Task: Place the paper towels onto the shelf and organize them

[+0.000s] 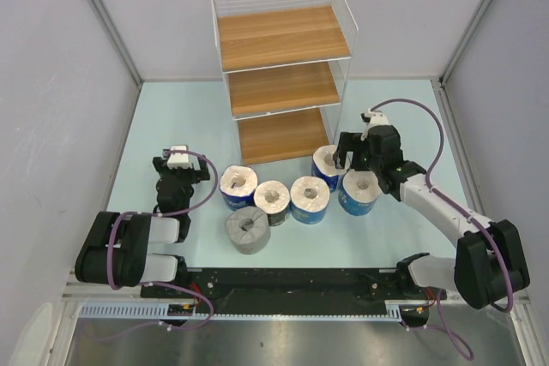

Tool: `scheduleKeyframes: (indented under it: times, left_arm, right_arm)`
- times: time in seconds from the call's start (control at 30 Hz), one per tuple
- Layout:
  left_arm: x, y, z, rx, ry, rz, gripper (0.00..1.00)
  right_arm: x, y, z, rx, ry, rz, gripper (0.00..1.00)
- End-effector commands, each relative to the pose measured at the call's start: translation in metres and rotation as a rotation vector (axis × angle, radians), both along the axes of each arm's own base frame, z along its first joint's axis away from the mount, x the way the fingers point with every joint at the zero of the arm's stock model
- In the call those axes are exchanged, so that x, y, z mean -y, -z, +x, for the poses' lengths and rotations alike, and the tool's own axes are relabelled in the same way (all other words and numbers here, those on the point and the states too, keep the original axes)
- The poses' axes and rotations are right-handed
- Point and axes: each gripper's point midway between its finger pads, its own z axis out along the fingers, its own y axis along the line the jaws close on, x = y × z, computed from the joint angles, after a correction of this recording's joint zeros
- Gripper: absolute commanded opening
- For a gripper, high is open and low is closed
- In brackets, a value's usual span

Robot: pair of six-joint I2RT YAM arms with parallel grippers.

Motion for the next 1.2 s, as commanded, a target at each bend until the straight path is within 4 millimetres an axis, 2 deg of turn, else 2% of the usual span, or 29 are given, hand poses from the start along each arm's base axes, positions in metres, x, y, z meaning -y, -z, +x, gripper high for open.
scheduleKeyframes:
  times: [0.0,0.27,0.43,0.67,0.9,1.17]
  left_arm:
    - [0.002,-0.020,0.010,0.061,0.012,-0.012,1.00]
    - [0.002,-0.020,0.010,0.062,0.012,-0.012,1.00]
    - [0.002,-0.020,0.010,0.061,0.012,-0.013,1.00]
    - [0.001,-0.020,0.010,0.062,0.011,-0.012,1.00]
    - [0.002,-0.020,0.010,0.061,0.012,-0.012,1.00]
    - [0.002,-0.020,0.010,0.062,0.012,-0.012,1.00]
  right_arm:
    - [-0.010,-0.005,0.007,0.014,-0.032,-0.003,1.00]
    - [-0.015,0.019,0.014,-0.036,-0.015,0.001,0.99]
    - [-0.019,0.026,0.019,-0.047,-0.007,0.021,0.89]
    - [-0.029,0.032,0.013,-0.081,-0.064,0.017,0.73]
    - [-0.039,0.016,0.012,-0.051,-0.097,-0.001,0.47]
    - [-0.052,-0.043,0.014,0.097,-0.063,0.034,0.45]
